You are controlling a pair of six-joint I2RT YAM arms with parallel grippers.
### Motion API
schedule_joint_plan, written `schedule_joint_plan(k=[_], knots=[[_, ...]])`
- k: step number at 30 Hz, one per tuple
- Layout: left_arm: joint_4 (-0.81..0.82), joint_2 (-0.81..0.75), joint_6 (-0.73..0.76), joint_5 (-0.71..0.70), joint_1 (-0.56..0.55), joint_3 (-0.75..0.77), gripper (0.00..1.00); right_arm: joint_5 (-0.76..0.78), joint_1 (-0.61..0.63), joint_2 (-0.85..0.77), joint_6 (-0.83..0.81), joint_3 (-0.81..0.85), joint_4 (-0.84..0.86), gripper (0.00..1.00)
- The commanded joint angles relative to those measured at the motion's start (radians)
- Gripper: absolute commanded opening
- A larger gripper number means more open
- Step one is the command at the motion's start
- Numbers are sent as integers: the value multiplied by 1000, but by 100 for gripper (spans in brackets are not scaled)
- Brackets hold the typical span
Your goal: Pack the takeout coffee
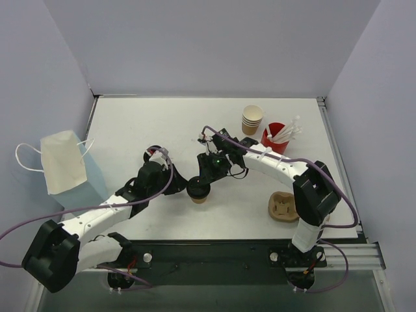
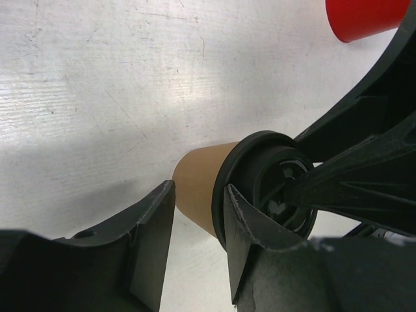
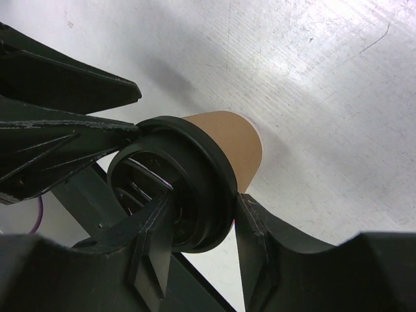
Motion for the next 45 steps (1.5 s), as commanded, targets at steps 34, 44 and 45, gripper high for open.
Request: schedule_joint_plan(k=[34, 44, 45], knots=[[-106, 48, 126, 100, -8, 88, 60, 67, 7, -29, 66, -96, 3, 43], [-94, 69, 132, 94, -8, 80, 58, 4, -68, -87, 63, -90, -3, 51], [-96, 69, 134, 93, -8, 79, 58, -2, -80, -92, 62, -94, 0, 51]])
